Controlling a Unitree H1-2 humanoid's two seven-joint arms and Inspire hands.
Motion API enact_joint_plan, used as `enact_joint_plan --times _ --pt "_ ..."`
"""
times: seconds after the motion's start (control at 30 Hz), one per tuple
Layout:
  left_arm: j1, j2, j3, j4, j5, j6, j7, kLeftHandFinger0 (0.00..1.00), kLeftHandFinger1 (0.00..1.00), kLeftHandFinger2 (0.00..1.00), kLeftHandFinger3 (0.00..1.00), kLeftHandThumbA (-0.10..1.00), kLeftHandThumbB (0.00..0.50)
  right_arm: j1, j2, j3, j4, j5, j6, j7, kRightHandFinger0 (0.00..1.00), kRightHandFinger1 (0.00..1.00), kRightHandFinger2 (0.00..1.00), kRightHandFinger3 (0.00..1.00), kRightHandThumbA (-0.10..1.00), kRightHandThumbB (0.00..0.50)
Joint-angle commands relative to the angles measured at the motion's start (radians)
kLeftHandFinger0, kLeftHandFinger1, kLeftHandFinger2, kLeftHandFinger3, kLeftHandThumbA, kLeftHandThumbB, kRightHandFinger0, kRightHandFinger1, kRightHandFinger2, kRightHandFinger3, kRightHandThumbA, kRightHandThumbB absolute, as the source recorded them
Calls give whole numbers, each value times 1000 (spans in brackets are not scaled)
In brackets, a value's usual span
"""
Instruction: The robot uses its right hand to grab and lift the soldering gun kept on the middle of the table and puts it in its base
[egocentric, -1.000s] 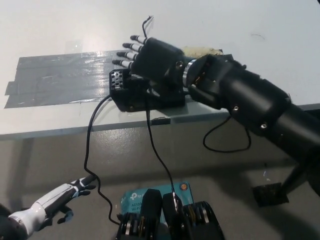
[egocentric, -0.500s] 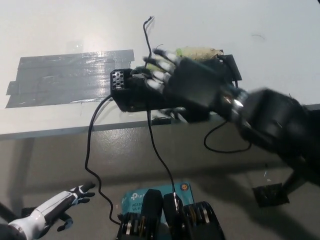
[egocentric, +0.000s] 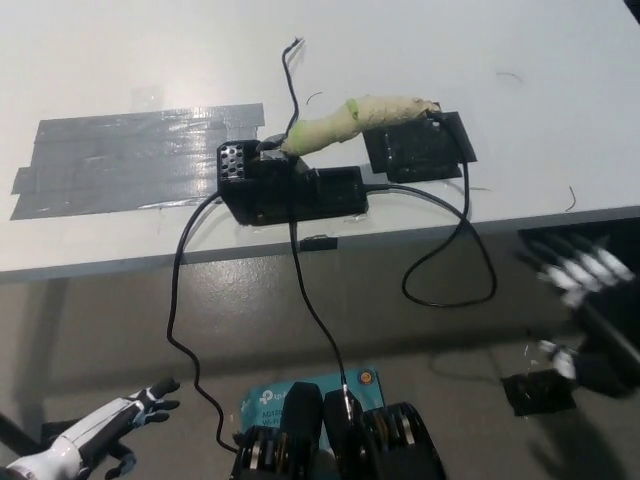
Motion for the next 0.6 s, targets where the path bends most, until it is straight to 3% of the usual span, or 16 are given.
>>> enact_joint_plan --times 0.0,0.13,0.17,0.2,0.27,0.4,0.57 --pt "24 4 83 -12 -32 14 43 1000 1000 1000 1000 1000 207 97 91 -220 90 337 36 -140 1000 1000 1000 1000 453 405" --pt "32 -27 120 3 -35 14 69 980 1000 1000 1000 1000 147 132 186 -257 203 385 18 -160 1000 1000 1000 1000 442 354" --pt "40 -37 123 7 -23 13 79 958 1000 1000 1000 1000 153 122 193 -257 255 381 -6 -166 1000 1000 1000 1000 404 343" --pt "47 -38 133 5 -16 13 86 955 1000 1000 1000 1000 172 121 184 -233 289 363 5 -121 1000 1000 1000 1000 276 317" --pt "51 -38 153 7 -22 14 85 960 1000 1000 1000 1000 189 104 176 -220 304 348 20 -78 1000 1000 1000 1000 187 335" --pt "44 -56 191 14 -34 14 85 929 1000 1000 1000 1000 166 62 193 -242 305 398 80 -44 1000 1000 1000 1000 282 316" --pt "43 -76 224 14 -10 6 110 878 974 1000 1000 1000 147 28 211 -249 308 486 123 -22 1000 1000 1000 1000 244 321"
